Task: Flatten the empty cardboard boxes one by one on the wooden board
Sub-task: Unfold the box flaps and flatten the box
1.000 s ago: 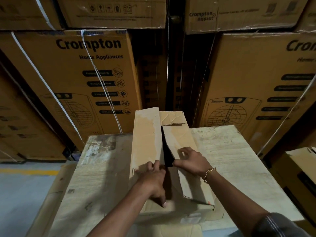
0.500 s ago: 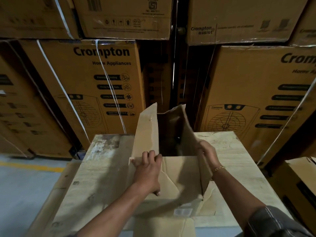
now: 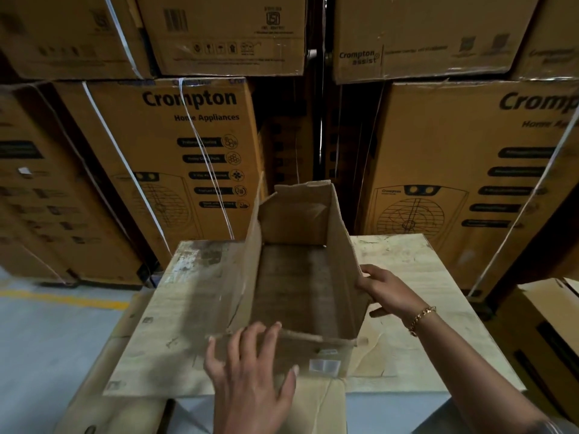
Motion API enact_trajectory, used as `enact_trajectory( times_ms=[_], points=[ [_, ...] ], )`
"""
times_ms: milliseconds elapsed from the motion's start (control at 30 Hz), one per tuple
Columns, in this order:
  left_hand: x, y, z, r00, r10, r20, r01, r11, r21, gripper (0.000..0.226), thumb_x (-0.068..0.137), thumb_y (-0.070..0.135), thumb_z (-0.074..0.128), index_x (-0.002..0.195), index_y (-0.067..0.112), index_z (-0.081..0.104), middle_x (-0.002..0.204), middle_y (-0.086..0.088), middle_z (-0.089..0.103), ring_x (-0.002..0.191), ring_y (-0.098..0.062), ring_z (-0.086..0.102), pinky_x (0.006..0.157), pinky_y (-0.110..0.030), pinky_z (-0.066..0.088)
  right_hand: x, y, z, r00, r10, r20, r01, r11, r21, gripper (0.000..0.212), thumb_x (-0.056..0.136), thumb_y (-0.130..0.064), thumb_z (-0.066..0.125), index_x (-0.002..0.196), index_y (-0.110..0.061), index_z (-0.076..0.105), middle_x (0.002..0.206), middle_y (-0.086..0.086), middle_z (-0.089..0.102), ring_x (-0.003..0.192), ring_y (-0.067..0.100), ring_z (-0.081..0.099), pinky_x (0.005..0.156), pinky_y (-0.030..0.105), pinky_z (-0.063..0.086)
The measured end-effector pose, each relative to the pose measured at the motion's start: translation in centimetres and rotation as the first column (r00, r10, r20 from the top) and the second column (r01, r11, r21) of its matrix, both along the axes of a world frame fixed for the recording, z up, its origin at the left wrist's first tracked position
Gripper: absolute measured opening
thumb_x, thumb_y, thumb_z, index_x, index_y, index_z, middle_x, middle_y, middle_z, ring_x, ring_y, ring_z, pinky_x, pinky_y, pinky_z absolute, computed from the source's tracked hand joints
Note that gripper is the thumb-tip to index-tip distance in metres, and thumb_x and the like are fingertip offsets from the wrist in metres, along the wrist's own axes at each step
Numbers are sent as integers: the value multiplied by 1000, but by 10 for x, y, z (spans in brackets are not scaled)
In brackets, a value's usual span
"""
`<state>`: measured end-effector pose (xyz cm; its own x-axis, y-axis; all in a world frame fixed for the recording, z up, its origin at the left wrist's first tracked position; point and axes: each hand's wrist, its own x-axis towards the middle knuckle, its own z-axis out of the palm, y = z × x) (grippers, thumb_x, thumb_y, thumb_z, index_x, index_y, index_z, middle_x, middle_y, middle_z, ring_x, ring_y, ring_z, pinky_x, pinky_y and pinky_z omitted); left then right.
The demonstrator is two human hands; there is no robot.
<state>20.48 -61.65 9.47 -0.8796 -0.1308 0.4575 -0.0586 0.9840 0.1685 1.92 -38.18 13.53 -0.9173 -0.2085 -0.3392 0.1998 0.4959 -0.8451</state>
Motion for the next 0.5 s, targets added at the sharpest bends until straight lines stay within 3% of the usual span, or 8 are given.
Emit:
enact_trajectory(
  times_ms=[67, 133, 233, 300, 400, 433, 500],
  points=[
    [21, 2, -6, 1000, -24, -15, 25, 996, 82, 52, 63, 69, 64, 105, 39, 68, 104, 12, 62, 99, -14, 58, 94, -52, 34, 9, 1, 0, 1000, 10, -21, -10, 1000, 22, 51, 94, -34, 54, 143, -26, 45, 118, -1, 67, 90, 14, 70, 63, 32, 57],
    [28, -4, -10, 993, -49, 108, 31, 986, 166, 44, 71, 77, 50, 91, 41, 67, 95, 19, 62, 92, -6, 59, 86, -41, 39, 17, -1, -2, 998, 30, -56, -27, 998, 54, 52, 93, -36, 54, 143, -27, 45, 116, -3, 68, 89, 13, 70, 61, 30, 58],
    [13, -23, -25, 910, -23, 415, -112, 948, 299, 71, 75, 89, 20, 93, 34, 61, 96, 17, 59, 95, -1, 55, 87, -28, 44, 26, -6, -9, 991, 53, -123, -39, 993, 116, 56, 87, -42, 53, 141, -31, 47, 106, -8, 72, 87, 15, 71, 66, 38, 62],
    [-6, -36, -37, 907, -4, 421, -197, 879, 434, 54, 81, 79, 38, 87, 30, 60, 90, 15, 60, 89, -4, 58, 82, -29, 48, 31, -9, -12, 977, 70, -202, -30, 980, 195, 58, 83, -49, 49, 140, -35, 48, 102, -7, 73, 83, 17, 71, 71, 43, 61],
    [-35, -51, -50, 932, 129, 339, -319, 736, 596, 32, 86, 59, 62, 74, 30, 61, 77, 14, 67, 80, -13, 65, 74, -31, 52, 40, -14, -20, 940, 100, -326, 26, 932, 361, 54, 90, -43, 50, 144, -36, 45, 121, -2, 69, 77, 14, 69, 64, 32, 55],
    [-43, -55, -55, 928, 189, 322, -361, 673, 646, 35, 85, 58, 64, 70, 27, 62, 71, 11, 67, 76, -16, 65, 72, -32, 53, 43, -15, -26, 933, 104, -345, 42, 919, 392, 54, 92, -41, 51, 145, -37, 42, 119, -2, 70, 69, 11, 68, 58, 28, 52],
    [-59, -65, -60, 899, 296, 323, -437, 567, 698, 51, 82, 66, 62, 61, 20, 62, 61, 6, 64, 68, -20, 63, 68, -33, 52, 48, -17, -40, 934, 69, -352, 80, 916, 393, 50, 93, -39, 49, 143, -40, 43, 95, -6, 74, 56, 10, 65, 50, 28, 52]
  ],
)
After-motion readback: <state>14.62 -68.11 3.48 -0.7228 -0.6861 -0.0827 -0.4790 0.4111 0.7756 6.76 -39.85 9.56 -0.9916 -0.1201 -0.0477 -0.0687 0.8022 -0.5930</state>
